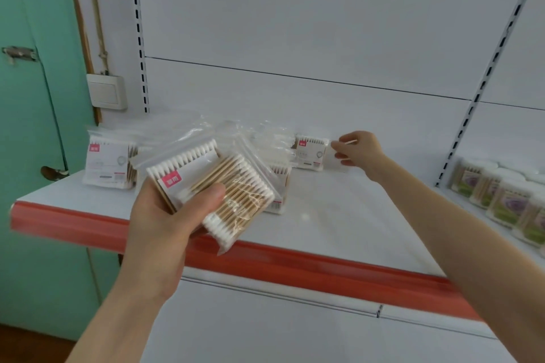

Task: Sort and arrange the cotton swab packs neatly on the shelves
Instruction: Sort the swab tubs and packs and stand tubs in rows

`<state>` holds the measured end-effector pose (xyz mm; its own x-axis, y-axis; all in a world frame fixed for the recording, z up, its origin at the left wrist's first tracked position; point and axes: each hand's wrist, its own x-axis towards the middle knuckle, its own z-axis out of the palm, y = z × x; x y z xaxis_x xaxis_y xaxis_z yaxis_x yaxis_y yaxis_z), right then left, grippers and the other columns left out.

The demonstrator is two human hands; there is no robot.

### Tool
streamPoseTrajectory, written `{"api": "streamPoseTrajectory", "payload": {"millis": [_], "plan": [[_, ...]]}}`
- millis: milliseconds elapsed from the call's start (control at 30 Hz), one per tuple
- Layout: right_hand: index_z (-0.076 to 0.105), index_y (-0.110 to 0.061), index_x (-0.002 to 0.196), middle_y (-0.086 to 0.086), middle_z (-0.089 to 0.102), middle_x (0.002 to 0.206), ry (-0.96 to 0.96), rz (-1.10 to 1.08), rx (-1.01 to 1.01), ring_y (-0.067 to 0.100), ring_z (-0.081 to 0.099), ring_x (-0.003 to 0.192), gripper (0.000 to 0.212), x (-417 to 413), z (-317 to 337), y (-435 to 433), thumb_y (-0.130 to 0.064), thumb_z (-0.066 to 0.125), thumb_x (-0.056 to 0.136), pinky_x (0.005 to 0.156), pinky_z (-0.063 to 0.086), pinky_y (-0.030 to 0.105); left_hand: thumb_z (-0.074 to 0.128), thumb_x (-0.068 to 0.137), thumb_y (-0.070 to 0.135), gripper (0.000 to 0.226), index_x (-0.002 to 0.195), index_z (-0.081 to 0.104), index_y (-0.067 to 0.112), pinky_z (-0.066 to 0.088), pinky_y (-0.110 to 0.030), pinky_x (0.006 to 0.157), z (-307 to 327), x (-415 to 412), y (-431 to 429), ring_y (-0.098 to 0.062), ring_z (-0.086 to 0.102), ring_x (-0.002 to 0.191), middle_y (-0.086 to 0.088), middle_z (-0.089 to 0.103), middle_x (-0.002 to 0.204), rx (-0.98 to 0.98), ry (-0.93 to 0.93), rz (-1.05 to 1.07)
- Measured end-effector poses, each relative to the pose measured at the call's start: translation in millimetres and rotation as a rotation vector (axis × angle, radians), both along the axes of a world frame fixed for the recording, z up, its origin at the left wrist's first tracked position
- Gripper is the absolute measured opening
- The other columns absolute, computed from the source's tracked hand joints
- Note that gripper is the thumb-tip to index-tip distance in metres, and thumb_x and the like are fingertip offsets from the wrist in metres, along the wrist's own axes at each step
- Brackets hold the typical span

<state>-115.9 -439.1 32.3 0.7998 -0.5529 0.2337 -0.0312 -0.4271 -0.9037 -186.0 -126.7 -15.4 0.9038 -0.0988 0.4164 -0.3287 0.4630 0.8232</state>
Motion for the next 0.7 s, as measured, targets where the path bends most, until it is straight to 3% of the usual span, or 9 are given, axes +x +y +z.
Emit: {"api": "streamPoseTrajectory", "payload": {"millis": [67, 167, 267, 367, 467, 533, 633, 700], "plan": [[0.058, -0.003, 0.1, 0.011, 0.062, 0.083, -0.105, 0.052, 0.041, 0.013, 0.062, 0.067, 0.016, -27.0, 9.2, 16.1, -0.011, 0.063, 0.086, 0.063, 0.054, 0.024, 0.071, 0.056, 0.012, 0.045, 0.099, 0.06, 0.015, 0.053, -0.019, 0.055, 0.6, -1.9, -3.4, -0.014, 0.071, 0.077, 0.003, 0.073, 0.083, -0.018, 0.015, -0.032], [0.061, -0.011, 0.084, 0.007, 0.066, 0.082, -0.207, 0.162, 0.008, 0.009, 0.066, 0.068, 0.004, -71.7, 16.6, 52.4, -0.011, 0.061, 0.088, 0.066, 0.055, 0.024, 0.083, 0.046, 0.01, 0.055, 0.097, 0.062, 0.014, 0.052, -0.017, 0.053, 0.9, -4.2, -6.5, -0.01, 0.07, 0.074, 0.003, 0.073, 0.081, -0.013, 0.0, -0.067], [0.063, -0.017, 0.076, -0.002, 0.067, 0.077, -0.349, 0.216, -0.183, 0.004, 0.064, 0.07, 0.012, -113.9, 14.7, 93.0, -0.011, 0.063, 0.086, 0.067, 0.053, 0.021, 0.08, 0.048, 0.024, 0.054, 0.098, 0.064, 0.011, 0.052, -0.02, 0.054, -1.9, -6.3, -9.1, -0.013, 0.071, 0.073, 0.0, 0.074, 0.084, -0.029, 0.017, -0.125], [0.067, -0.027, 0.085, -0.011, 0.065, 0.098, -0.419, 0.321, -0.454, 0.0, 0.06, 0.095, 0.003, -145.7, 1.6, 127.1, -0.028, 0.067, 0.082, 0.083, 0.047, 0.016, 0.083, 0.054, 0.019, 0.059, 0.108, 0.061, 0.008, 0.05, -0.022, 0.047, -0.2, -15.7, -13.3, -0.01, 0.068, 0.064, 0.001, 0.072, 0.08, -0.063, 0.075, -0.186], [0.061, -0.022, 0.119, -0.001, 0.053, 0.131, -0.301, 0.428, -0.748, 0.005, 0.043, 0.126, 0.064, -160.3, -18.2, 149.6, -0.061, 0.063, 0.067, 0.105, 0.035, 0.019, 0.064, 0.066, 0.03, 0.039, 0.101, 0.064, 0.013, 0.052, -0.024, 0.048, 3.0, -26.7, -15.3, -0.013, 0.07, 0.069, -0.001, 0.073, 0.082, -0.093, 0.129, -0.262], [0.05, -0.019, 0.132, 0.005, 0.044, 0.14, -0.206, 0.411, -0.877, 0.008, 0.032, 0.133, 0.087, -160.8, -29.2, 162.3, -0.065, 0.062, 0.059, 0.109, 0.03, 0.022, 0.061, 0.068, 0.033, 0.033, 0.095, 0.065, 0.014, 0.053, -0.023, 0.052, 3.9, -31.4, -16.1, -0.013, 0.071, 0.072, 0.0, 0.074, 0.081, -0.085, 0.149, -0.292], [0.047, -0.014, 0.133, 0.01, 0.048, 0.137, -0.212, 0.304, -0.985, 0.014, 0.035, 0.131, 0.089, -160.9, -38.9, 173.2, -0.065, 0.058, 0.061, 0.104, 0.035, 0.027, 0.057, 0.069, 0.039, 0.037, 0.094, 0.064, 0.012, 0.053, -0.022, 0.051, 6.9, -37.5, -15.2, -0.012, 0.071, 0.072, 0.0, 0.074, 0.078, -0.061, 0.15, -0.336], [0.053, -0.015, 0.128, 0.007, 0.054, 0.132, -0.209, 0.319, -0.836, 0.012, 0.046, 0.123, 0.079, -166.3, -33.0, 174.9, -0.062, 0.057, 0.064, 0.101, 0.041, 0.025, 0.052, 0.073, 0.044, 0.037, 0.09, 0.066, 0.014, 0.053, -0.021, 0.051, 8.4, -39.8, -12.9, -0.012, 0.071, 0.072, 0.0, 0.074, 0.078, -0.041, 0.132, -0.357]]}}
